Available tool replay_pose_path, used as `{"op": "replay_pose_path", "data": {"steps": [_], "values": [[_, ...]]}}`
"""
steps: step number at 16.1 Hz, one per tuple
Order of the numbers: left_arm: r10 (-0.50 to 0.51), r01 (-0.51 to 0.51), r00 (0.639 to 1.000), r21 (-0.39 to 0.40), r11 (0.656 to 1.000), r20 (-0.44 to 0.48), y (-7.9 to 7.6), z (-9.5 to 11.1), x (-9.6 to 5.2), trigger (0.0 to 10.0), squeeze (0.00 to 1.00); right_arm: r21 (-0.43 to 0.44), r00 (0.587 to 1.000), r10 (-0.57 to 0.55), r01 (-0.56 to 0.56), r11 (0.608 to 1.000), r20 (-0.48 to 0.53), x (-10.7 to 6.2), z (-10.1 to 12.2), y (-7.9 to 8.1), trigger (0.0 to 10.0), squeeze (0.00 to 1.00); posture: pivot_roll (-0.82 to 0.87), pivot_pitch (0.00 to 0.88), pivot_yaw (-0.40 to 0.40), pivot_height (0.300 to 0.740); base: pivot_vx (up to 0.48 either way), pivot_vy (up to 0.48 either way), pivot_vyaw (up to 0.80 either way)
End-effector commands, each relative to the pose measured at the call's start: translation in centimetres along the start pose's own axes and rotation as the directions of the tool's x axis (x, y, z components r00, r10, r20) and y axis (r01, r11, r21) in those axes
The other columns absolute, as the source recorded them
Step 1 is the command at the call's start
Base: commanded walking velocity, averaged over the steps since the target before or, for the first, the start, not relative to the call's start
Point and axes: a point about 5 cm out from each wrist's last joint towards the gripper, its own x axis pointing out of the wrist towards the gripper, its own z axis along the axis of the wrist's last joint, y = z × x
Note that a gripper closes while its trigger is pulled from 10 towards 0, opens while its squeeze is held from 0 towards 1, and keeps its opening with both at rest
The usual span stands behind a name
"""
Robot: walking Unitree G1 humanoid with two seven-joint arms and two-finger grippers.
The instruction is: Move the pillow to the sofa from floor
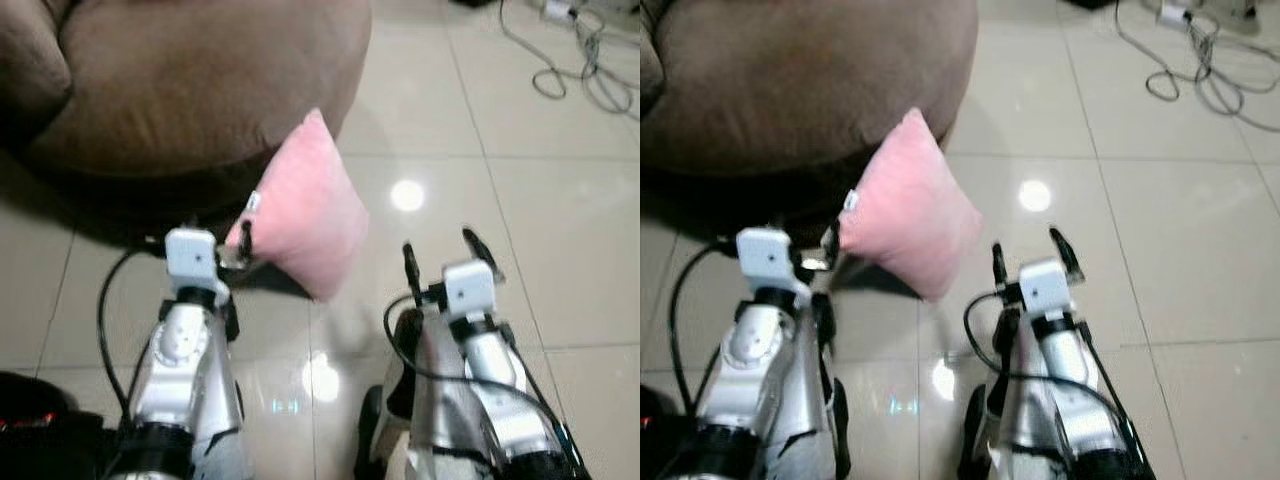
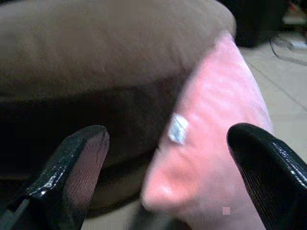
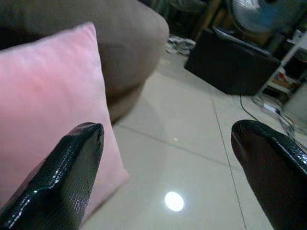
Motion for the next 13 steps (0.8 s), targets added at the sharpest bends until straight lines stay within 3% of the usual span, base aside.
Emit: {"op": "replay_pose_path", "data": {"steps": [1,4,11,13], "values": [[-0.039,0.041,0.996,0.025,0.999,-0.078,-0.7,-1.4,-0.7,10.0,0.00,-0.011,1.000,0.004,-0.004,1.000,-0.031,-0.5,-0.5,0.2,10.0,0.00,0.19,0.303,-0.088,0.443,0.000,0.000,0.00],[-0.072,0.087,0.986,0.092,0.992,-0.152,-0.8,-2.3,-0.5,10.0,0.00,-0.002,1.000,0.008,-0.008,1.000,-0.005,-0.3,0.1,0.6,10.0,0.00,0.20,0.304,-0.080,0.443,0.000,0.000,0.00],[-0.073,0.091,0.979,0.091,0.992,-0.189,-0.5,-2.6,0.1,10.0,0.00,0.005,1.000,0.012,-0.012,1.000,-0.019,-0.3,0.0,1.1,10.0,0.00,0.20,0.296,-0.072,0.443,0.000,0.000,0.00],[-0.067,0.088,0.976,0.094,0.992,-0.207,-0.5,-2.8,0.1,10.0,0.00,0.008,0.999,0.025,-0.025,1.000,-0.022,-0.5,-0.1,1.4,10.0,0.00,0.20,0.292,-0.072,0.443,0.480,0.000,0.00]]}}
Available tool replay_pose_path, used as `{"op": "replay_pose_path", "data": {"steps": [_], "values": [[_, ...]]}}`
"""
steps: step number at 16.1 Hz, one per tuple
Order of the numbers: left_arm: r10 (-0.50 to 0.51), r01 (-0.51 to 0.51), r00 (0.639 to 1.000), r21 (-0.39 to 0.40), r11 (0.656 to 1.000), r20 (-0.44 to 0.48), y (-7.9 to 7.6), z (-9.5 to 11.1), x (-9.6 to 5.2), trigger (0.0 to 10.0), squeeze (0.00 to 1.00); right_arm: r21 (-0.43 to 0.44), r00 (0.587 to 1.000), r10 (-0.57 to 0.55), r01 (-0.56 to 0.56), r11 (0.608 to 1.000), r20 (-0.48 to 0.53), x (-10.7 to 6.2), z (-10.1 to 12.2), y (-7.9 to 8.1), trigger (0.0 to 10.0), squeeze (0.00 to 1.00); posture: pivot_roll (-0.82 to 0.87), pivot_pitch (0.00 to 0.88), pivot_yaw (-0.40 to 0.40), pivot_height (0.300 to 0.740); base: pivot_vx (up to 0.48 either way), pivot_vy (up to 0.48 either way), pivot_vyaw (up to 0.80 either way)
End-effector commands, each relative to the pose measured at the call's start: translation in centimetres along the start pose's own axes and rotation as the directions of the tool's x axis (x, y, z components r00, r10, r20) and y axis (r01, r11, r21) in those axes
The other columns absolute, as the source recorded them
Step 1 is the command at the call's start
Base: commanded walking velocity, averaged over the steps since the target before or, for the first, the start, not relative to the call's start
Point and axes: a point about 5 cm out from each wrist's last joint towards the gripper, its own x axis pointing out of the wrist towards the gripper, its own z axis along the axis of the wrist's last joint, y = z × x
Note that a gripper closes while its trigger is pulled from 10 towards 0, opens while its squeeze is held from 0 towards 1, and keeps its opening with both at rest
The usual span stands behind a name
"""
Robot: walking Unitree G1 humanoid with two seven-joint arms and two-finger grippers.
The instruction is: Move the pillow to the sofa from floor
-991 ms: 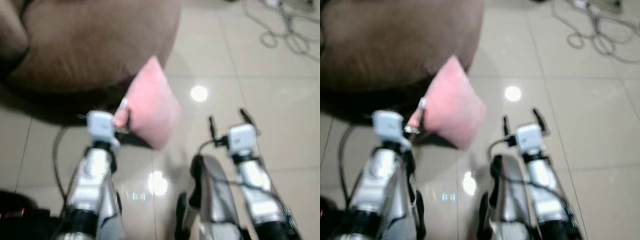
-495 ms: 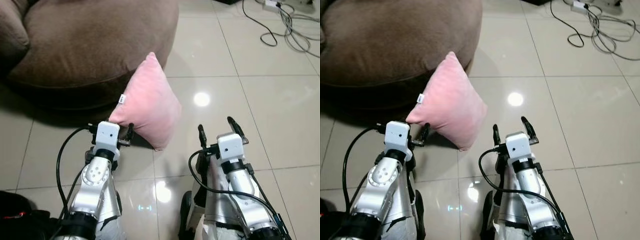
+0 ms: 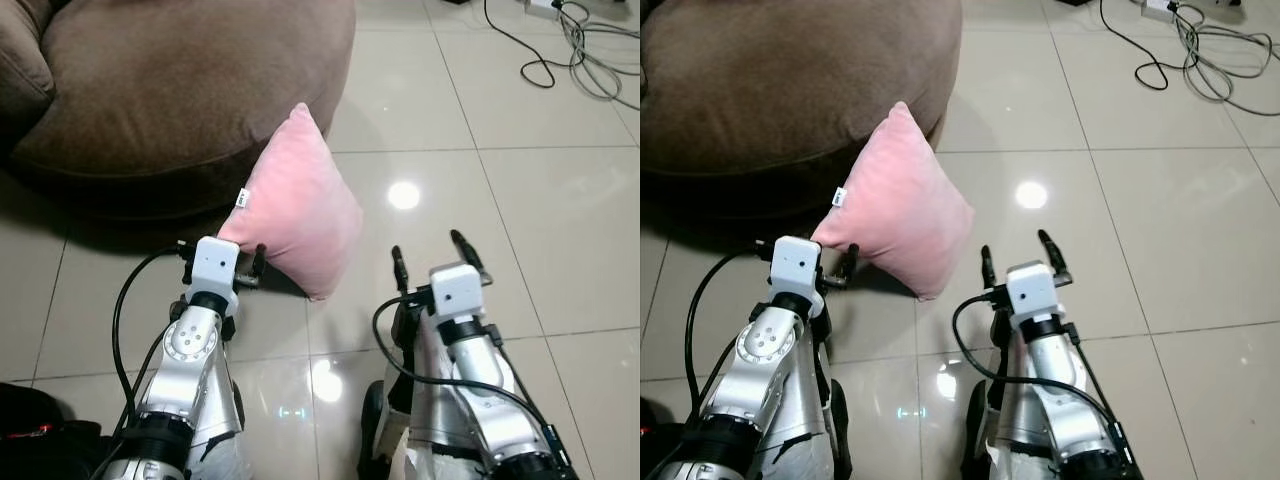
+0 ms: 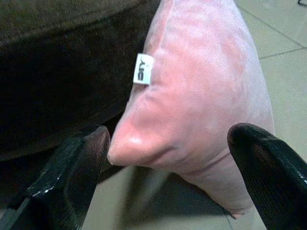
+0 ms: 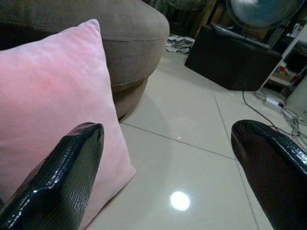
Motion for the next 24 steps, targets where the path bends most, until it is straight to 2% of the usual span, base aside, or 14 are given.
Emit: {"op": "replay_pose_path", "data": {"steps": [1,6,14,15,18,21,24], "values": [[-0.009,0.010,0.999,0.011,1.000,-0.036,-0.3,-0.7,-0.2,10.0,0.00,-0.010,0.999,0.000,-0.001,1.000,-0.044,-0.7,-0.8,-0.1,10.0,0.00,0.20,0.291,-0.071,0.443,0.480,0.000,0.00],[-0.019,0.019,0.999,-0.002,1.000,-0.039,-0.4,-0.7,-0.1,10.0,0.00,-0.014,0.999,-0.021,0.021,1.000,-0.030,-0.4,-0.5,-0.7,10.0,0.00,0.19,0.285,-0.070,0.443,0.435,0.000,0.00],[-0.028,0.029,0.997,0.021,0.999,-0.072,0.0,-1.0,0.3,10.0,0.00,-0.013,0.999,-0.029,0.029,0.999,-0.020,-0.2,-0.2,-0.8,10.0,0.00,0.19,0.292,-0.068,0.443,0.000,0.000,0.00],[-0.034,0.041,0.991,0.057,0.998,-0.129,0.8,-1.6,0.5,10.0,0.00,-0.014,0.999,-0.032,0.032,0.999,-0.022,-0.2,-0.2,-0.9,10.0,0.00,0.19,0.293,-0.067,0.443,0.000,0.000,0.00],[-0.045,0.067,0.981,0.113,0.991,-0.188,2.1,-2.1,1.0,10.0,0.00,-0.012,0.999,-0.033,0.033,0.999,-0.021,-0.3,-0.1,-0.8,10.0,0.00,0.19,0.297,-0.061,0.443,0.000,0.000,0.00],[-0.027,0.061,0.979,0.165,0.984,-0.200,3.6,-1.6,1.8,10.0,0.00,-0.008,0.999,-0.037,0.037,0.999,-0.024,-0.5,-0.2,-0.8,10.0,0.00,0.18,0.299,-0.056,0.443,0.000,0.000,0.00],[-0.058,0.106,0.975,0.221,0.969,-0.213,3.9,-0.9,3.1,10.0,0.00,-0.004,0.999,-0.042,0.041,0.999,-0.024,-0.7,-0.2,-0.5,10.0,0.00,0.18,0.300,-0.042,0.443,0.000,0.000,0.00]]}}
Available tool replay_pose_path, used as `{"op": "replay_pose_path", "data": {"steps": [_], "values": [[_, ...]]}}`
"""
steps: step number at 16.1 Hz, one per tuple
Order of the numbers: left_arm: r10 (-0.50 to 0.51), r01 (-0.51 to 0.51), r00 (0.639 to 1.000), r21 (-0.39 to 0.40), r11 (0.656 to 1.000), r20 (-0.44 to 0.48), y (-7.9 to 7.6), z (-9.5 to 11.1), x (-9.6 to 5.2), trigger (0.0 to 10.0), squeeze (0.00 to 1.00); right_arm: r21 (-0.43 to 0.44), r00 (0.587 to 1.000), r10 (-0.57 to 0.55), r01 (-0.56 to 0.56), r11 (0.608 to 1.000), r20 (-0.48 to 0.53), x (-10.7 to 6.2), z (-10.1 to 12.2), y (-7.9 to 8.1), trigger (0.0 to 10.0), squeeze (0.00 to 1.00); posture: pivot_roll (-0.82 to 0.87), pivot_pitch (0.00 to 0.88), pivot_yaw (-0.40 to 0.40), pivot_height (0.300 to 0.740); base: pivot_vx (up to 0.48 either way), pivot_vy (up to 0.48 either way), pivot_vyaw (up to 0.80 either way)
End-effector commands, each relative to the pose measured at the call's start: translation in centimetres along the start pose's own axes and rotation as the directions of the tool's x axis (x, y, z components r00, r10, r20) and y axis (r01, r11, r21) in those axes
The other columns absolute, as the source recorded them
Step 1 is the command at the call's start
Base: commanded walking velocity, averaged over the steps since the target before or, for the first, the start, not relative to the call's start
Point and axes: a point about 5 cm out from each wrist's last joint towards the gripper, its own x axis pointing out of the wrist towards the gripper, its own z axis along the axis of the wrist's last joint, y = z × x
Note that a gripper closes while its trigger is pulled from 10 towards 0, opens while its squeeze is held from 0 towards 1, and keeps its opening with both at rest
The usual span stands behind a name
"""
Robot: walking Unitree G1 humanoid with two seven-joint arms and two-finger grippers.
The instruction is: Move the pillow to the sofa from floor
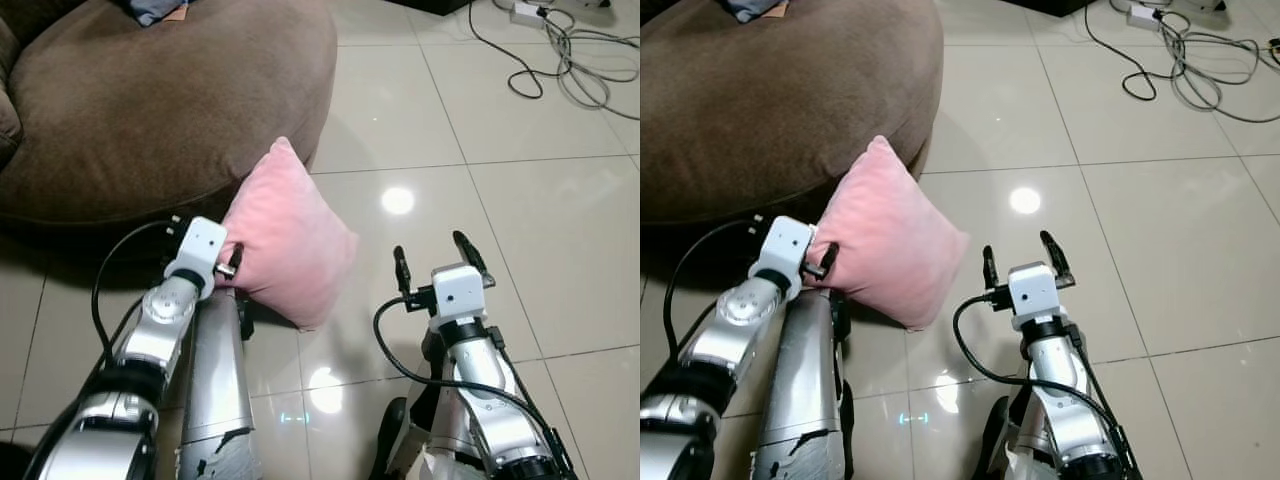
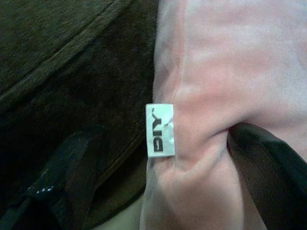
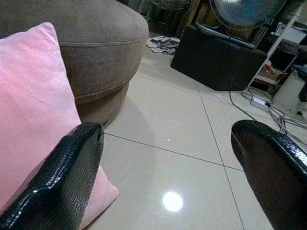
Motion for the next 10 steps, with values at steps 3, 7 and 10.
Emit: {"op": "replay_pose_path", "data": {"steps": [3,7,10], "values": [[-0.077,0.081,0.994,0.052,0.995,-0.075,-0.5,-0.3,0.7,10.0,0.00,0.002,0.999,-0.026,0.026,1.000,-0.022,-0.7,-0.3,-0.1,10.0,0.00,0.17,0.296,-0.034,0.443,0.000,0.000,0.00],[-0.113,0.112,0.981,-0.014,0.994,-0.157,-0.2,-0.4,1.3,10.0,0.00,0.004,0.999,-0.036,0.036,0.999,-0.027,-1.0,-0.3,-0.2,10.0,0.00,0.16,0.289,-0.029,0.443,0.000,0.000,0.00],[-0.131,0.140,0.974,0.038,0.989,-0.186,-0.6,-0.4,1.5,10.0,0.00,0.001,0.999,-0.043,0.043,0.999,-0.027,-1.0,-0.2,-0.3,10.0,0.00,0.15,0.292,-0.025,0.443,0.000,0.000,0.00]]}}
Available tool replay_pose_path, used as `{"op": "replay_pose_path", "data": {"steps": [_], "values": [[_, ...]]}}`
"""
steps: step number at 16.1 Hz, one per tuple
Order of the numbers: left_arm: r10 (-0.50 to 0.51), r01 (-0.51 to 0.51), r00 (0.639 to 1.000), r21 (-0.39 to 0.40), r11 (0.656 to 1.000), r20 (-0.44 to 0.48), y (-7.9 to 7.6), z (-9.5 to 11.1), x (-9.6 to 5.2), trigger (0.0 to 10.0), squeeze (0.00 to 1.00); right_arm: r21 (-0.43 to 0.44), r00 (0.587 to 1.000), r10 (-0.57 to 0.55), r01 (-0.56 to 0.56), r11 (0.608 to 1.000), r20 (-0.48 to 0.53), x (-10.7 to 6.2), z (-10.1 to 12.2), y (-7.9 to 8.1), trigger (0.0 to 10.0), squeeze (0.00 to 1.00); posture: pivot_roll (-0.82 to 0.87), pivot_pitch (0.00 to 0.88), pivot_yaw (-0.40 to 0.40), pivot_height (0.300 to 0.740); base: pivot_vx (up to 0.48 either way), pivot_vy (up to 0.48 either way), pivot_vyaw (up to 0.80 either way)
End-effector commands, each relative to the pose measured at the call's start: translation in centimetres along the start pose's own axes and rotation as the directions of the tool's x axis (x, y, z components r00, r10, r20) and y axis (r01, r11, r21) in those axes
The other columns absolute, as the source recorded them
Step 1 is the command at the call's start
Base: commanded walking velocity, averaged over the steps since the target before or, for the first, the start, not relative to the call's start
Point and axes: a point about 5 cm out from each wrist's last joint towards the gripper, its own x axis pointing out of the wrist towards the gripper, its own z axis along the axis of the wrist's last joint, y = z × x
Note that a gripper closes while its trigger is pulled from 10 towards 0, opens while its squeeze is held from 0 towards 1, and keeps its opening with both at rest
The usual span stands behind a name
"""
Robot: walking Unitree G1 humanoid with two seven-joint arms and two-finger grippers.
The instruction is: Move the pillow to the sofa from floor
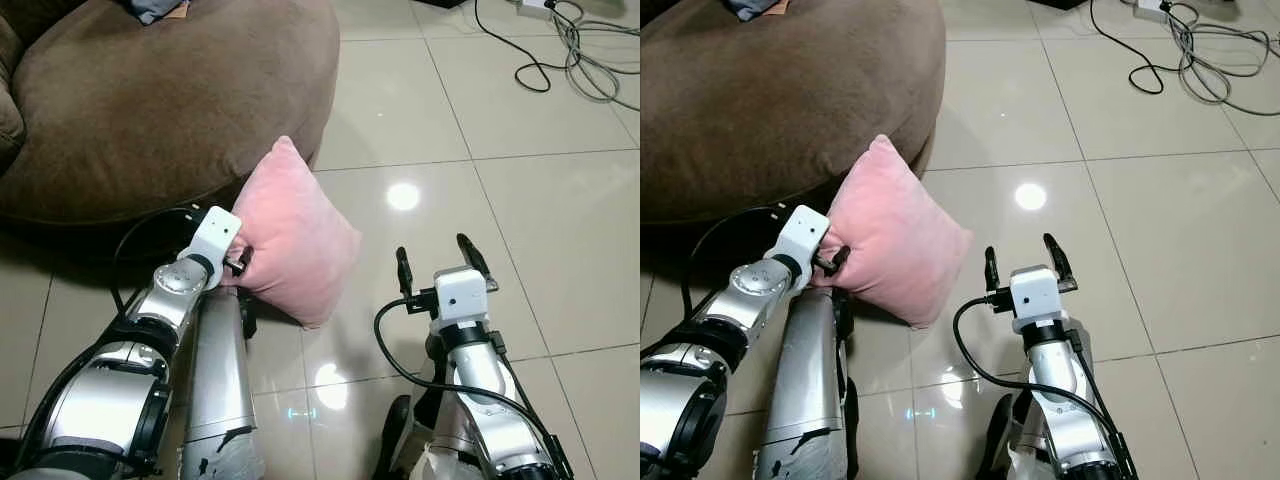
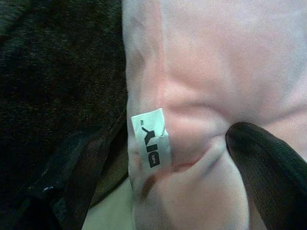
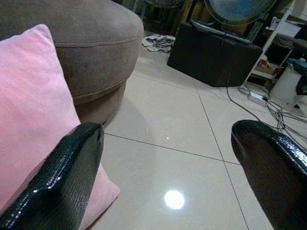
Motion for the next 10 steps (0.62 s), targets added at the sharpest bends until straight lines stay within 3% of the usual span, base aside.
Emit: {"op": "replay_pose_path", "data": {"steps": [1,3,4,5,10], "values": [[-0.023,0.024,0.999,0.025,0.999,-0.046,-0.5,-1.1,-0.1,10.0,0.00,-0.008,0.999,-0.014,0.014,1.000,-0.030,-0.6,-0.5,-0.3,10.0,0.00,0.15,0.296,-0.020,0.443,0.000,0.000,0.00],[-0.037,0.043,0.996,0.077,0.996,-0.081,-1.1,-1.7,-0.1,10.0,0.00,-0.010,0.999,-0.025,0.024,1.000,-0.039,-1.0,-0.5,-0.4,10.0,0.00,0.13,0.305,-0.009,0.443,0.000,0.000,0.00],[-0.045,0.052,0.995,0.079,0.995,-0.092,-1.5,-1.8,-0.1,10.0,0.32,-0.010,0.999,-0.029,0.028,1.000,-0.045,-1.2,-0.5,-0.4,10.0,0.00,0.12,0.311,-0.006,0.443,0.000,0.000,0.00],[-0.031,0.040,0.995,0.090,0.995,-0.099,-1.6,-2.0,0.0,10.0,1.00,-0.010,0.998,-0.031,0.030,0.999,-0.048,-1.4,-0.5,-0.4,10.0,0.00,0.12,0.314,-0.004,0.443,0.000,0.000,0.00],[-0.040,0.059,0.989,0.128,0.990,-0.141,-2.6,-2.6,0.0,10.0,1.00,-0.013,0.996,-0.058,0.057,0.998,-0.068,-2.1,-0.5,-0.5,10.0,0.00,0.09,0.321,0.017,0.443,0.000,0.000,0.00]]}}
